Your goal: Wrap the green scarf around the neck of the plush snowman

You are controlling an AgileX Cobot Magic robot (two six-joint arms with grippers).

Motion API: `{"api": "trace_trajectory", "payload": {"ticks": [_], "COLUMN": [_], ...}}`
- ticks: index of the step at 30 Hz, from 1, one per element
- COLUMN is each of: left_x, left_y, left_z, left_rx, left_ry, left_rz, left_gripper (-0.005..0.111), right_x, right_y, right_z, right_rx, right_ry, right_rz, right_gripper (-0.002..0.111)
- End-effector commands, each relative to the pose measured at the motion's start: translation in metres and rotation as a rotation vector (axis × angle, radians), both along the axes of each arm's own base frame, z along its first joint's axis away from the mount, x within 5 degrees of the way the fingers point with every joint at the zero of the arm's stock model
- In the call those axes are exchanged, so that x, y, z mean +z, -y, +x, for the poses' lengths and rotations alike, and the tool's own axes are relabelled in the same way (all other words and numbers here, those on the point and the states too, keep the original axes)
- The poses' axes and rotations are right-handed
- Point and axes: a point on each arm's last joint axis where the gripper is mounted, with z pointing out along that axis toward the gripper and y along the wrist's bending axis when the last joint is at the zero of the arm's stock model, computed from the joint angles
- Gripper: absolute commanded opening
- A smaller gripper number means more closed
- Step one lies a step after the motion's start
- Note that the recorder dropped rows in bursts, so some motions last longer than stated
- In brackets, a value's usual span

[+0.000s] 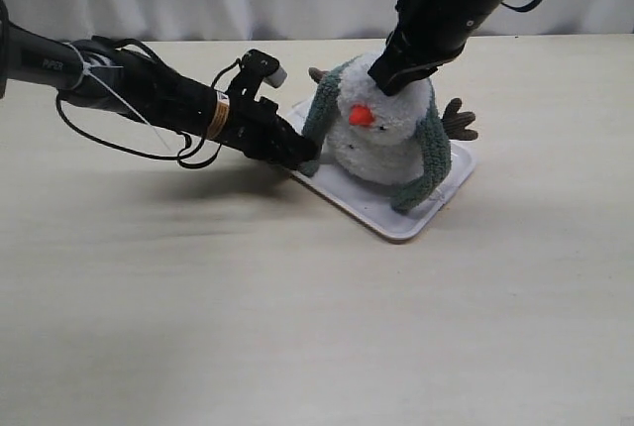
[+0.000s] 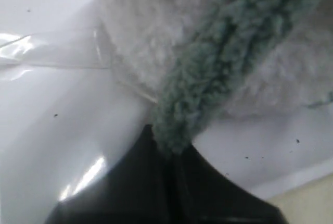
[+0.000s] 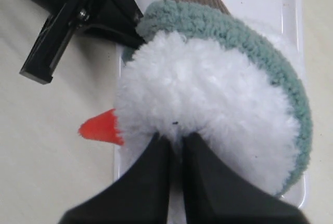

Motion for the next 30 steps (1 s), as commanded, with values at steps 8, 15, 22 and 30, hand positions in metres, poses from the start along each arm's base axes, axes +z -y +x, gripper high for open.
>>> {"api": "trace_trajectory", "payload": {"ticks": [8,15,22,30], "left_x": [0.013,0.051,0.078,0.037], "left_y": [0.006,-0.021,-0.034,0.025], "left_z": [-0.008,0.003,0.003,-0.003], "left_rx": [-0.103,-0.113,-0.261,-0.274], "left_ry": [0.005,0.113,0.324,0.510], "left_rz": [-0.065,-0.107,-0.185,0.112], "left_gripper": [0.046,0.062,0.062,0.049], "right_x": [-0.006,-0.006,-0.006,-0.006], "right_y": [0.002,0.002,0.002,0.002], "right_z": [0.000,0.000,0.001,0.001], "right_rx": [-0.003,-0.016,-0.016,-0.016], "right_ry": [-0.012,-0.015,-0.012,-0.012], "right_rz": [-0.026,-0.022,-0.022,-0.022], "right_gripper": [0.004,0.004,0.004,0.004]}}
